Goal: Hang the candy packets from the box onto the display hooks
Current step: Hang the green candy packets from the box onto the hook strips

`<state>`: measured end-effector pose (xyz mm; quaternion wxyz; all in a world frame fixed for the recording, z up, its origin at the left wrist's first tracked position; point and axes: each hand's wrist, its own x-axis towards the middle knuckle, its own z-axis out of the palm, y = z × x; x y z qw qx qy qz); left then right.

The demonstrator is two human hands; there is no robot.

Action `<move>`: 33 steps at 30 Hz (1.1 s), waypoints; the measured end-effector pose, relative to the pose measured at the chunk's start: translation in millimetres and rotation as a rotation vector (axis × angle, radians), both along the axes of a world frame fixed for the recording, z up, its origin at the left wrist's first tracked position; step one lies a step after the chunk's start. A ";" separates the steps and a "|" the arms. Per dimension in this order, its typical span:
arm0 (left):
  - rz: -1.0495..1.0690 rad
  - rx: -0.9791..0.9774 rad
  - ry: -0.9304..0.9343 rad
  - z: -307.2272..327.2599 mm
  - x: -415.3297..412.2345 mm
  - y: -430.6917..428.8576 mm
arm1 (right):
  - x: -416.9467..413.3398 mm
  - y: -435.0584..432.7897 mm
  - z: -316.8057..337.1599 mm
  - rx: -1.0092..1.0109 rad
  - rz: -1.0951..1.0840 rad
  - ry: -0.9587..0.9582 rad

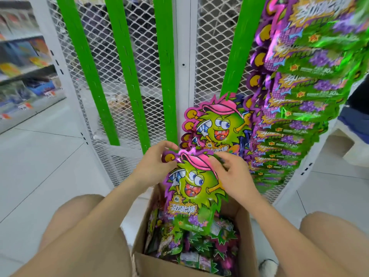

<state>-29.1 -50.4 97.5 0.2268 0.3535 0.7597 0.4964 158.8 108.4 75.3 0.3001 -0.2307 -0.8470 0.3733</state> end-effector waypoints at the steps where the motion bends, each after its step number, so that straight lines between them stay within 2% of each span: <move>1: 0.032 0.006 0.024 5.4 -5.1 4.4 | -4.9 1.9 1.1 0.090 -0.019 -0.024; 8: 0.271 0.108 0.341 6.2 -39.6 40.9 | -41.8 -7.5 23.8 0.255 0.069 -0.321; 11: 0.343 0.144 0.457 -3.0 -49.9 58.6 | -48.5 -7.2 26.5 0.292 0.063 -0.289; 14: 0.371 0.125 0.559 -5.2 -60.2 69.1 | -51.5 -3.9 27.1 0.229 0.045 -0.260; 19: 0.313 0.060 0.561 -5.9 -56.0 70.2 | -51.8 -7.3 27.2 0.186 0.075 -0.257; 24: 0.219 -0.034 0.269 -9.9 -52.7 41.5 | -48.5 -6.7 18.0 0.119 0.130 -0.230; 29: 0.041 -0.164 0.104 -5.7 -52.2 -2.7 | -51.4 -16.7 13.5 0.096 0.303 -0.282; 33: -0.136 -0.216 -0.026 -1.1 -45.0 -21.1 | -51.7 -19.2 9.6 0.041 0.339 -0.337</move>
